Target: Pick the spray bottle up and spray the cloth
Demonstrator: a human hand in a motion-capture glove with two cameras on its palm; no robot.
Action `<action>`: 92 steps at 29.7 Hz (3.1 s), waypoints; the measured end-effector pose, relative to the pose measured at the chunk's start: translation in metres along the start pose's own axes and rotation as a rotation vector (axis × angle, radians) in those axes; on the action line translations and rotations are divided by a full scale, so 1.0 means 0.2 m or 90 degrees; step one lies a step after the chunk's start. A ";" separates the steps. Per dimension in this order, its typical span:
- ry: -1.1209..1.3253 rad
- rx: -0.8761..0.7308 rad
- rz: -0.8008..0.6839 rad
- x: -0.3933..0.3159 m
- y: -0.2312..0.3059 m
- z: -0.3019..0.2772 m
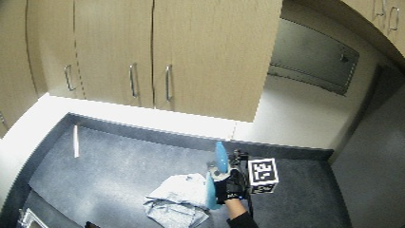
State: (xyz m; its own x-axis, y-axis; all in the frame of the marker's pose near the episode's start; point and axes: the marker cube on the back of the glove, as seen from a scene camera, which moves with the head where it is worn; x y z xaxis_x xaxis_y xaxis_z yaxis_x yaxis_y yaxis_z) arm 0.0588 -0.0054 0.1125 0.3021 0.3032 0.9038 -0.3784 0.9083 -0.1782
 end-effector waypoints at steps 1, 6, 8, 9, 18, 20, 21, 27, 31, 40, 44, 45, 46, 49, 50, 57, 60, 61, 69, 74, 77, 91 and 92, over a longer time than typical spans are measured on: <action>0.001 -0.010 -0.005 0.01 -0.01 0.03; 0.009 -0.030 -0.019 0.06 -0.07 0.07; 0.027 -0.029 -0.013 0.07 -0.08 0.08; 0.038 -0.029 -0.007 0.07 -0.09 0.07; 0.135 -0.096 0.183 0.22 -0.19 0.08; 0.159 -0.134 0.261 0.31 -0.20 0.10; 0.171 -0.157 0.303 0.35 -0.20 0.10; 0.245 -0.302 0.534 0.63 -0.14 0.17; 0.310 -0.352 0.617 0.74 -0.08 0.20; 0.348 -0.382 0.625 0.81 -0.05 0.21; 0.323 -0.370 0.599 0.79 -0.05 0.21; 0.315 -0.367 0.588 0.77 -0.05 0.21; 0.307 -0.363 0.575 0.76 -0.05 0.21; 0.295 -0.331 0.513 0.70 -0.06 0.20; 0.295 -0.314 0.485 0.68 -0.06 0.19; 0.262 -0.178 0.237 0.43 -0.08 0.15; 0.222 -0.106 0.123 0.33 -0.06 0.12; 0.207 -0.082 0.085 0.30 -0.05 0.11; 0.074 0.064 -0.105 0.21 0.04 0.07; 0.057 0.090 -0.107 0.20 0.05 0.05; 0.064 0.093 -0.104 0.20 0.04 0.05; 0.083 0.099 -0.136 0.12 -0.03 0.08; 0.082 0.099 -0.137 0.11 -0.04 0.09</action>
State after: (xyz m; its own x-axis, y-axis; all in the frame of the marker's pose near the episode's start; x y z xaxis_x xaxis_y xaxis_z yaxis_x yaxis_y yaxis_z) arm 0.0533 -0.0111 0.1410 0.4945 0.1516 0.8559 -0.4206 0.9034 0.0830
